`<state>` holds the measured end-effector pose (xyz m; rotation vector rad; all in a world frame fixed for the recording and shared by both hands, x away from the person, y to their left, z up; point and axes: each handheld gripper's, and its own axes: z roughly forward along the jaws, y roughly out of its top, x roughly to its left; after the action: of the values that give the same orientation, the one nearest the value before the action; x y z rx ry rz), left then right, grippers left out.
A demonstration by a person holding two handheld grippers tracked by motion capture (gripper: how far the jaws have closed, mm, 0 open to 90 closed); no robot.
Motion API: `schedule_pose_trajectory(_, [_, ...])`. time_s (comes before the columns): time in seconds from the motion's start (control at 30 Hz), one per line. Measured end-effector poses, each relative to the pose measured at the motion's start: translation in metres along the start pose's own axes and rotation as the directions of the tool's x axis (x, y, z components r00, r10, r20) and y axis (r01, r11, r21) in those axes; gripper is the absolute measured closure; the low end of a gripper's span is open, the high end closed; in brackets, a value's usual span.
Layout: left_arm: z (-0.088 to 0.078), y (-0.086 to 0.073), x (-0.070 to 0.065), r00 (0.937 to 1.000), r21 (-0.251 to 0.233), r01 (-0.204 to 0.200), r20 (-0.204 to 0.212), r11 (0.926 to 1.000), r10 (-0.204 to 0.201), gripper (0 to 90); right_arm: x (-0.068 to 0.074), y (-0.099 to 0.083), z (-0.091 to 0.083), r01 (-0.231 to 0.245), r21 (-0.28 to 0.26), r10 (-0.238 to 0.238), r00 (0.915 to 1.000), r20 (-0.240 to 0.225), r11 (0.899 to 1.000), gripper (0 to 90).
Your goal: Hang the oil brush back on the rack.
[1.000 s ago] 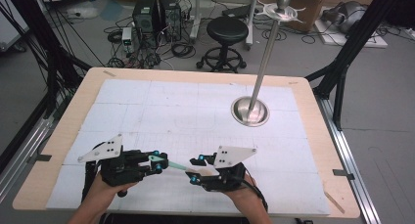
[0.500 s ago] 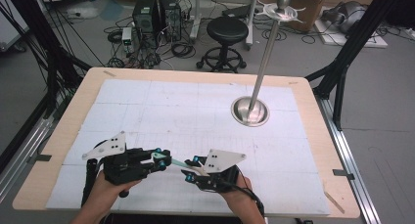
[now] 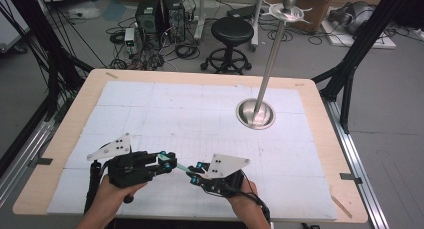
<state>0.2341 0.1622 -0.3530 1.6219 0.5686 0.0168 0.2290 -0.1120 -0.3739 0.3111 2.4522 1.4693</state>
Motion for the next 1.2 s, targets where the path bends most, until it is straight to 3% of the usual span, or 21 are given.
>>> schedule_pose_trajectory(0.17, [-0.001,0.0,0.0,0.9997,-0.003,-0.005,0.023,1.0,0.005,75.0,0.001,0.0,0.0,0.013,-0.008,-0.014,0.9995,-0.028,1.0,83.2])
schedule_pose_trajectory(0.27, [-0.001,0.0,0.001,0.9977,-0.028,-0.011,0.067,0.9996,0.013,70.6,0.0,-0.001,-0.001,0.004,-0.022,-0.005,0.9982,-0.06,1.0,83.5])
schedule_pose_trajectory(0.33, [-0.002,0.0,0.002,0.9947,-0.054,-0.009,0.102,0.9985,0.015,58.6,-0.001,-0.001,-0.003,-0.019,-0.043,0.015,0.9956,-0.093,0.999,83.5])
schedule_pose_trajectory(0.5, [-0.004,0.0,0.001,0.9827,-0.099,-0.049,0.173,0.9939,0.066,52.7,-0.008,-0.003,-0.006,-0.105,-0.13,0.079,0.9788,-0.189,0.986,83.5])
schedule_pose_trajectory(0.63, [-0.004,0.001,0.002,0.9758,-0.133,-0.05,0.205,0.9898,0.077,56.6,-0.012,-0.005,-0.007,-0.158,-0.165,0.114,0.9614,-0.251,0.974,83.4])
schedule_pose_trajectory(0.77, [-0.002,0.002,0.003,0.9707,-0.132,-0.065,0.221,0.9891,0.093,63.9,-0.014,-0.008,-0.005,-0.197,-0.175,0.133,0.9375,-0.322,0.965,83.4])
schedule_pose_trajectory(0.9, [-0.001,0.003,0.002,0.966,-0.134,-0.07,0.238,0.9885,0.101,71.4,-0.014,-0.007,-0.002,-0.214,-0.181,0.138,0.9233,-0.359,0.96,83.4])
schedule_pose_trajectory(1.03, [0.0,0.003,0.002,0.9641,-0.139,-0.076,0.242,0.9874,0.108,76.9,-0.015,-0.007,-0.001,-0.223,-0.178,0.144,0.916,-0.374,0.958,83.4])
schedule_pose_trajectory(1.13, [0.001,0.003,0.001,0.9683,-0.128,-0.079,0.226,0.9886,0.107,77.5,-0.015,-0.008,-0.001,-0.226,-0.173,0.149,0.9161,-0.372,0.959,82.8])
schedule_pose_trajectory(1.2, [0.001,0.003,0.002,0.9739,-0.114,-0.085,0.2,0.9898,0.107,77.9,-0.014,-0.008,-0.001,-0.232,-0.169,0.161,0.9215,-0.354,0.958,78.0])
